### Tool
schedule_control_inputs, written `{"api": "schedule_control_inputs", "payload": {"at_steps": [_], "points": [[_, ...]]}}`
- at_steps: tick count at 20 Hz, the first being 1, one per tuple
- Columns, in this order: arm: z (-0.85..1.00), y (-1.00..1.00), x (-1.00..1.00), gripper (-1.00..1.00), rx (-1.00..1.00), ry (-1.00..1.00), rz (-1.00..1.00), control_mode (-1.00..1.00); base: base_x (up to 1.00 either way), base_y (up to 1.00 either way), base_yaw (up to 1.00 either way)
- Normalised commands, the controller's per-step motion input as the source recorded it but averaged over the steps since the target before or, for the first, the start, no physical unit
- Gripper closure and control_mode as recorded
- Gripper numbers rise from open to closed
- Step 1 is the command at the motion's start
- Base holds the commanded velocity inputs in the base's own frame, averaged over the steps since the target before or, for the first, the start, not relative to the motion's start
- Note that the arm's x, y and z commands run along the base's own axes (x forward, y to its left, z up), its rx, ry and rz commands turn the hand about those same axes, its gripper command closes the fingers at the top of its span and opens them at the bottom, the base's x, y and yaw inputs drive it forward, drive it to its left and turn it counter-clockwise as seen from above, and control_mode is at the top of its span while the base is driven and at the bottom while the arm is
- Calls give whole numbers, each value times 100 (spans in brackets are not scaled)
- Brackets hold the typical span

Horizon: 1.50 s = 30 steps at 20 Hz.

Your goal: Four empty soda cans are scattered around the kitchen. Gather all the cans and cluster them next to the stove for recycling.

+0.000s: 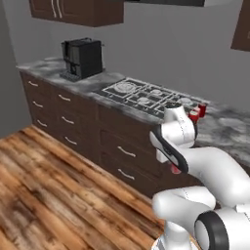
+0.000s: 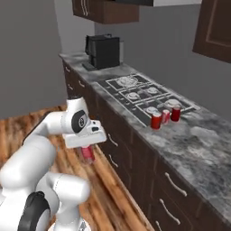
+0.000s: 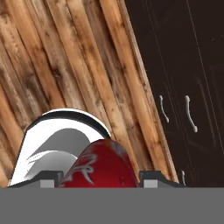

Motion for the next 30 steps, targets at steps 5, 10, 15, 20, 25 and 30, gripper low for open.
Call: {"api": "schedule_control_inputs", "payload": {"at_steps": [5,10,15,20,25,30], "points": [[0,0,0,100,0,0,0,100,1,0,-47],[0,0,0,100,0,0,0,100,0,0,-49],[0,0,0,100,0,0,0,100,3,1,-49],[0,0,0,100,0,0,0,100,46,37,-31],[0,0,0,100,0,0,0,100,59,39,-31],[0,0,0,100,0,0,0,100,50,29,-35]]}}
